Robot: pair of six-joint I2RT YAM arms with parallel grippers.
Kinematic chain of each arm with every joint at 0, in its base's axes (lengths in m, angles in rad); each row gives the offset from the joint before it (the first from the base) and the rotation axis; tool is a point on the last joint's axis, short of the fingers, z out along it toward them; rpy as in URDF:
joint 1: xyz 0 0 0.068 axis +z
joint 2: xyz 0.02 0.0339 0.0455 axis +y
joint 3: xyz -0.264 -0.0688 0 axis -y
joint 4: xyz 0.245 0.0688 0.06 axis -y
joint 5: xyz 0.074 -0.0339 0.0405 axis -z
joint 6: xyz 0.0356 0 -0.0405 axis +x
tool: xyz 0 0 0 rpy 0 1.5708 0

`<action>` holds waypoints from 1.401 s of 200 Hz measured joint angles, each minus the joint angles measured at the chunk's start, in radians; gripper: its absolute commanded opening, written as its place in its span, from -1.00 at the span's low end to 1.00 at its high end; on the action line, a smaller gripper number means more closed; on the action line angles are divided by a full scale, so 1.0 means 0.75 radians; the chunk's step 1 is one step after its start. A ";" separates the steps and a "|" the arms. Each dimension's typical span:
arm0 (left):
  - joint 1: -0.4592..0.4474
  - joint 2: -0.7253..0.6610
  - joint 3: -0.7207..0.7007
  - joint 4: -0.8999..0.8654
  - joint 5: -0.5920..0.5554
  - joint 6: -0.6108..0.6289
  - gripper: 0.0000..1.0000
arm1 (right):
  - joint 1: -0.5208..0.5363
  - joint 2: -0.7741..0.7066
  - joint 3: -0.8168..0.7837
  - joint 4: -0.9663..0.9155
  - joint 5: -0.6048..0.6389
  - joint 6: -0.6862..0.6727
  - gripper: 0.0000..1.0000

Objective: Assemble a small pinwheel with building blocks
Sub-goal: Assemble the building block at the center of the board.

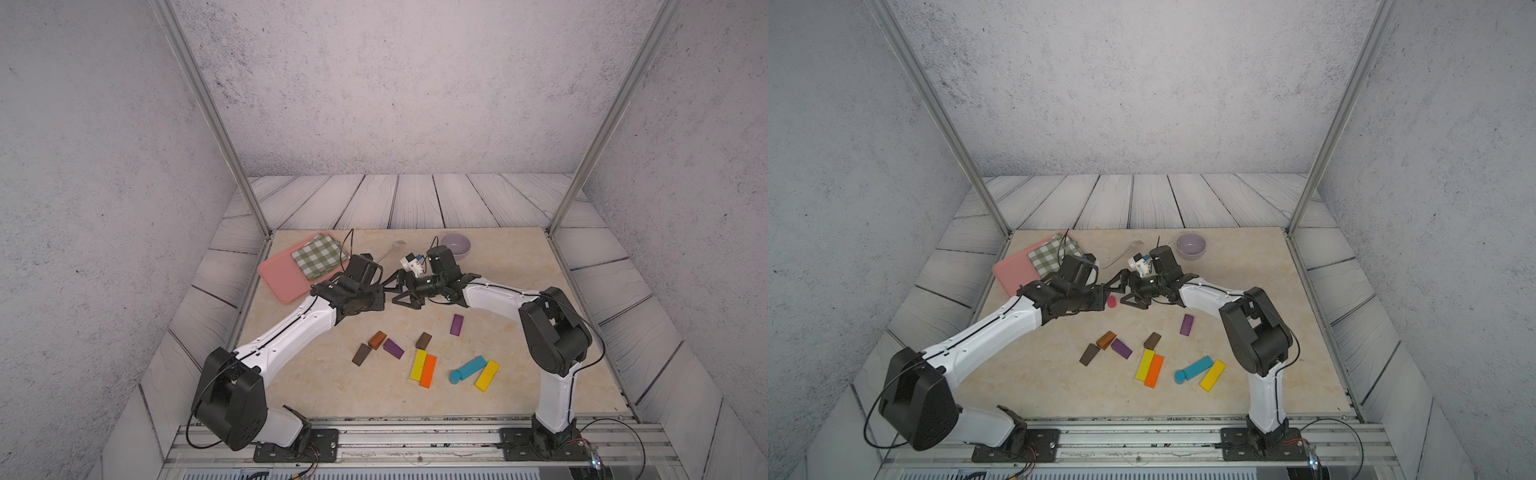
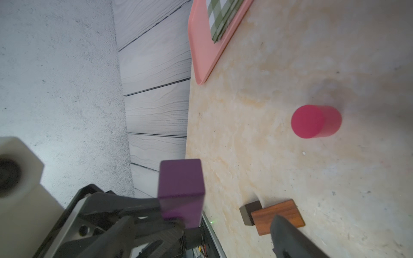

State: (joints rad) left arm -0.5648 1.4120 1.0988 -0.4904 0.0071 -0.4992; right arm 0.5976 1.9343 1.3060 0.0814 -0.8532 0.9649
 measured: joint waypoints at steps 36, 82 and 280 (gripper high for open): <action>0.089 -0.068 -0.083 -0.012 -0.114 -0.104 -1.00 | -0.086 -0.061 0.000 -0.272 0.128 -0.123 0.98; 0.153 0.168 0.062 -0.104 -0.347 -0.310 -1.00 | -0.210 -0.242 -0.035 -0.592 0.390 -0.334 0.98; 0.068 0.980 0.689 -0.220 -0.483 -0.753 -1.00 | -0.215 -0.563 -0.256 -0.843 0.616 -0.690 0.98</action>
State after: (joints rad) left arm -0.5140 2.1468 1.6154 -0.6552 -0.3553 -1.0637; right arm 0.4362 1.5124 1.1141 -0.5507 -0.3912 0.4477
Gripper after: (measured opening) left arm 0.149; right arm 0.989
